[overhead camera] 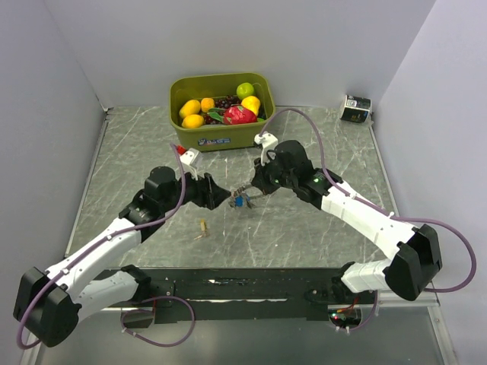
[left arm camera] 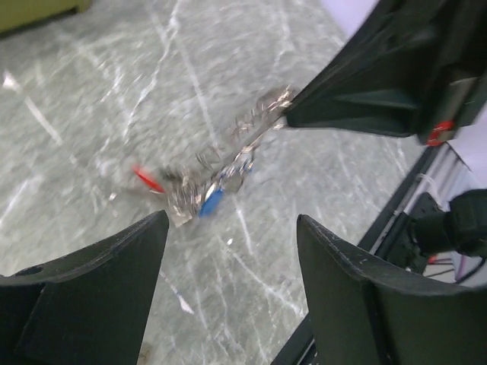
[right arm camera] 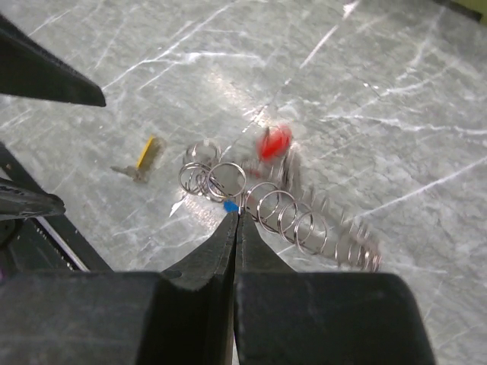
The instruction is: Put the keys on the keyring
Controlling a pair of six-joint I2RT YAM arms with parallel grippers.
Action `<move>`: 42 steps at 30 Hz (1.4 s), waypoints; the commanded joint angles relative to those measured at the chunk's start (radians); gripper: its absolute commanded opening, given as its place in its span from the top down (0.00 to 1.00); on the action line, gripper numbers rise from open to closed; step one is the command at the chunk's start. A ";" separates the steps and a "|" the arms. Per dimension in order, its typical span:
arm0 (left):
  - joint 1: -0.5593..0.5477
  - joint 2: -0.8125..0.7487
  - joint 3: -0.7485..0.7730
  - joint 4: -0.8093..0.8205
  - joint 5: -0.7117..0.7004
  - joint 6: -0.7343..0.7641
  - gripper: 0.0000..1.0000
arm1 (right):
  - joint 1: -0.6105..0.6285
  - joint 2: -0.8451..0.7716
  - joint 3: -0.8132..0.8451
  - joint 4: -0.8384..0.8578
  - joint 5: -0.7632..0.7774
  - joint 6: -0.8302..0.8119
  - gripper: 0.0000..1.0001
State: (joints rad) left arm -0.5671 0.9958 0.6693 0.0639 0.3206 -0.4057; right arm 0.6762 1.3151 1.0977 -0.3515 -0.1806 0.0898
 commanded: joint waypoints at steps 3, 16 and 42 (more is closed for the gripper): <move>0.001 0.017 0.125 -0.016 0.086 0.082 0.27 | 0.006 -0.040 0.034 0.034 -0.206 -0.108 1.00; 0.001 0.011 0.159 0.046 0.196 0.134 0.30 | 0.005 -0.210 -0.086 0.166 -0.335 -0.116 1.00; 0.001 -0.062 0.138 0.109 0.712 0.249 0.61 | 0.006 -0.329 -0.110 0.193 -0.695 -0.243 1.00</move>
State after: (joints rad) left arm -0.5667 0.9649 0.7891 0.1516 0.9302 -0.1844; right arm 0.6765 1.0397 0.9642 -0.2283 -0.8368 -0.1333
